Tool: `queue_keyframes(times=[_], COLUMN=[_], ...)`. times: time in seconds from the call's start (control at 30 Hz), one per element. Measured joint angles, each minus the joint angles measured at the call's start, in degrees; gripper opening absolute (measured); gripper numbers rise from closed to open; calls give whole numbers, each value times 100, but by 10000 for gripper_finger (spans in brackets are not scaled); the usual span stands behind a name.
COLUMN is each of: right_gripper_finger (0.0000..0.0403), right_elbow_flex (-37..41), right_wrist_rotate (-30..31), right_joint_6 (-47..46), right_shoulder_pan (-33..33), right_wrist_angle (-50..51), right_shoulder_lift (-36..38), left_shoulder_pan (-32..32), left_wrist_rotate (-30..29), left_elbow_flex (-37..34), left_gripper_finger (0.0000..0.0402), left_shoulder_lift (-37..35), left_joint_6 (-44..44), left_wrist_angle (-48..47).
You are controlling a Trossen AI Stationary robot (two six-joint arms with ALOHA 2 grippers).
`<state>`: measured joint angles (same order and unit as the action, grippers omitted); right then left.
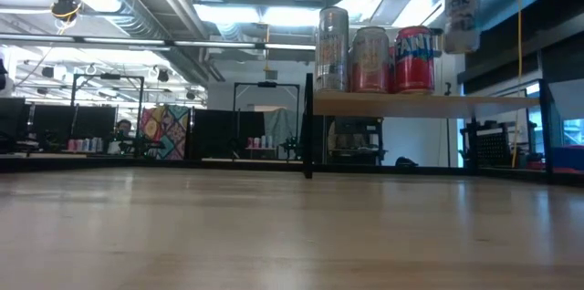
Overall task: Place canned beverage on shelf
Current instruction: Put the right black soda can onto the shelf
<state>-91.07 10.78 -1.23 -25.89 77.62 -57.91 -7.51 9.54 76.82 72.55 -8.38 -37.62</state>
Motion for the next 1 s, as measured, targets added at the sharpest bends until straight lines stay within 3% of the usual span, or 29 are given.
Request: queue_keyframes(times=[0.4, 0.63, 1.0], right_gripper_finger=[216, 216, 216], right_elbow_flex=[4, 442, 1288], right_wrist_rotate=[-2303, -3156, -3468], right_joint_6=[1772, 2226, 2732], right_shoulder_pan=[-2350, -3223, -3506], right_wrist_angle=[-349, -736, -1204], right_shoulder_lift=[-693, -724, -726], left_shoulder_pan=[-26, -26, -26], left_wrist_rotate=[-182, -182, -180], left_elbow_flex=[0, 0, 0], left_gripper_finger=[350, 350, 350], left_shoulder_lift=[2, 2, 2], left_joint_6=[-46, -44, -2], left_wrist_angle=[141, 137, 122])
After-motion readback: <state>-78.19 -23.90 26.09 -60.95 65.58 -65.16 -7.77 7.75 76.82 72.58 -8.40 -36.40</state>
